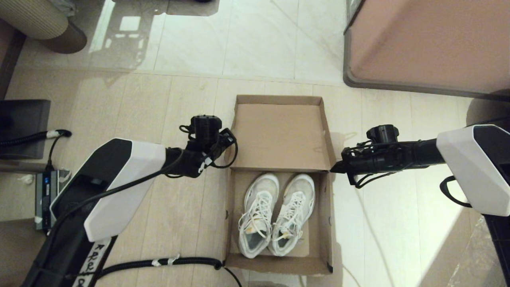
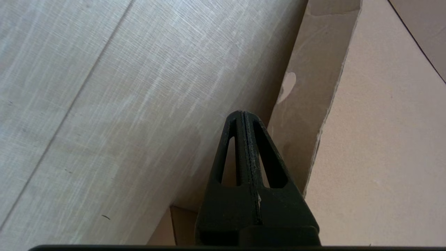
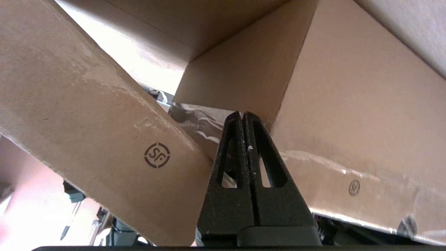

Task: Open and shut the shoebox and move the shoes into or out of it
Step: Close the shoe box

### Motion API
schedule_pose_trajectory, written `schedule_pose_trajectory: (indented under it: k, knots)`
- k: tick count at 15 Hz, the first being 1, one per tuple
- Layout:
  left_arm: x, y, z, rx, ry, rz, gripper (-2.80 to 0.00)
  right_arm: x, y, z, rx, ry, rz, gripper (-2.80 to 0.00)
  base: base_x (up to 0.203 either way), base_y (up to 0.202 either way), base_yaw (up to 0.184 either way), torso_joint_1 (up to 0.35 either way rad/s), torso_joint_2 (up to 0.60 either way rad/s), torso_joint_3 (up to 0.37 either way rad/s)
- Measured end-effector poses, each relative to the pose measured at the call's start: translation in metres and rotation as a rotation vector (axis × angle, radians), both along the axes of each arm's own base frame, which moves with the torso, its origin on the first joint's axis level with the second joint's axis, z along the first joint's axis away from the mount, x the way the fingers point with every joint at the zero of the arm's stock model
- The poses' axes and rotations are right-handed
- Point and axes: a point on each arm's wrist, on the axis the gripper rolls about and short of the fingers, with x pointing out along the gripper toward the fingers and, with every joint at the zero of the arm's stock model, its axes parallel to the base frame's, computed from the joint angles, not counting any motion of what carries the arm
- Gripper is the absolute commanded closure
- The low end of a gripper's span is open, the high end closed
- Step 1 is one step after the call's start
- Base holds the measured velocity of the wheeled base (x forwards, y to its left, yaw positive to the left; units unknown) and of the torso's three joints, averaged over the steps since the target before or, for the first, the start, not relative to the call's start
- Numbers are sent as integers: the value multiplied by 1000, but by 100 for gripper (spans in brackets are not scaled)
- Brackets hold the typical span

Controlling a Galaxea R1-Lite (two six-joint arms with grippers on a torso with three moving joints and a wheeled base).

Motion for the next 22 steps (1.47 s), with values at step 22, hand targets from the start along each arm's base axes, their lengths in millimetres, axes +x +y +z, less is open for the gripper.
schedule_pose_trajectory:
  k: [22]
  knots:
    - [-6,-19,-9,9,17,-39,0,50,-3,5,139,-263,-220,0,0,0,0,0,0,0]
